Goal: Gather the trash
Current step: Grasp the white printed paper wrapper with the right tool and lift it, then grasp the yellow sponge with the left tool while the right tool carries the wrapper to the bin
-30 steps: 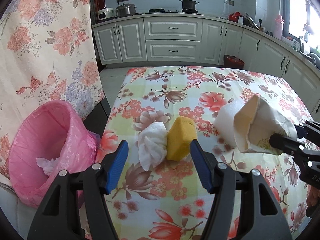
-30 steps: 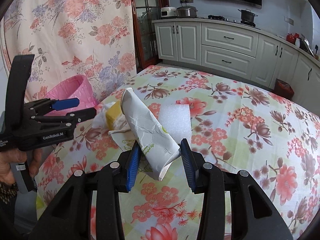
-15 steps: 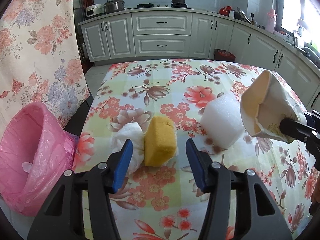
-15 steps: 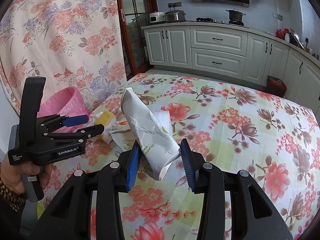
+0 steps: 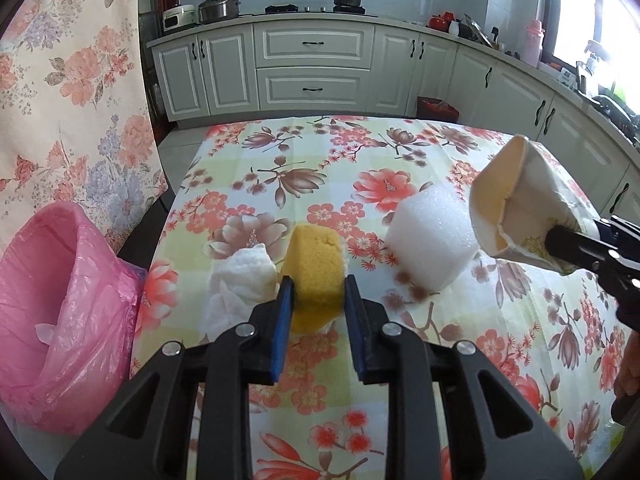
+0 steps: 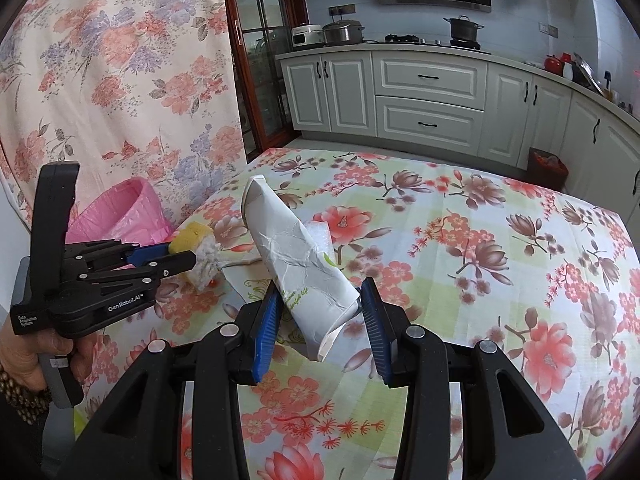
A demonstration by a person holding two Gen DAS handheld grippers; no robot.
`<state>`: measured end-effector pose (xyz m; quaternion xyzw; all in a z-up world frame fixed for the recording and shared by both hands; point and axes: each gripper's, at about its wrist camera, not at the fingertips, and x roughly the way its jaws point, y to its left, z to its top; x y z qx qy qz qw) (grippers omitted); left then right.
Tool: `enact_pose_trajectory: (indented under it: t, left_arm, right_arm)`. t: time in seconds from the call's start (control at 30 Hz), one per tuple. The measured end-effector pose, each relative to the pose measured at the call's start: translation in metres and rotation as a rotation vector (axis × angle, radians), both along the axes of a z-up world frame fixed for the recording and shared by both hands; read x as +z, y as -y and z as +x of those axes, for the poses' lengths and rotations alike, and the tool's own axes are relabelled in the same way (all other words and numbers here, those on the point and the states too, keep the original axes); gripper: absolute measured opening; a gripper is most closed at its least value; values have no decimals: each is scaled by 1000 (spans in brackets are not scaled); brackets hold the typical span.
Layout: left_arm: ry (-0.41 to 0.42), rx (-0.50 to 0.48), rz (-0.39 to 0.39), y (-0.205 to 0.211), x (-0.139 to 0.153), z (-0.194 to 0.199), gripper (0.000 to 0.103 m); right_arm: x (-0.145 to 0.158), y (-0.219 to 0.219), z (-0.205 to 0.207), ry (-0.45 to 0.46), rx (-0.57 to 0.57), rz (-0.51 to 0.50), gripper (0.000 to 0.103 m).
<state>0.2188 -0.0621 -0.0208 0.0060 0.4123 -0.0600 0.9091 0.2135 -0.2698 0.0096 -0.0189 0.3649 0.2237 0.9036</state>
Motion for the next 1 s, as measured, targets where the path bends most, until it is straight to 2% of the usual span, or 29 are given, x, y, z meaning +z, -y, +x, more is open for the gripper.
enact_pose_trajectory:
  t: [0.3,0.57,1.0]
  left_arm:
    - [65,0,-35,-10,35,-28,25]
    - [117,39,-55,-35,59,-53,25]
    - [169,192,-26,-107,81,-85,25]
  right_arm:
    - [7,-10,-4,13,9,-3,39]
    - [13,-23,-5,19,30,3,39]
    - [26,-62,-2,45,94,4,39]
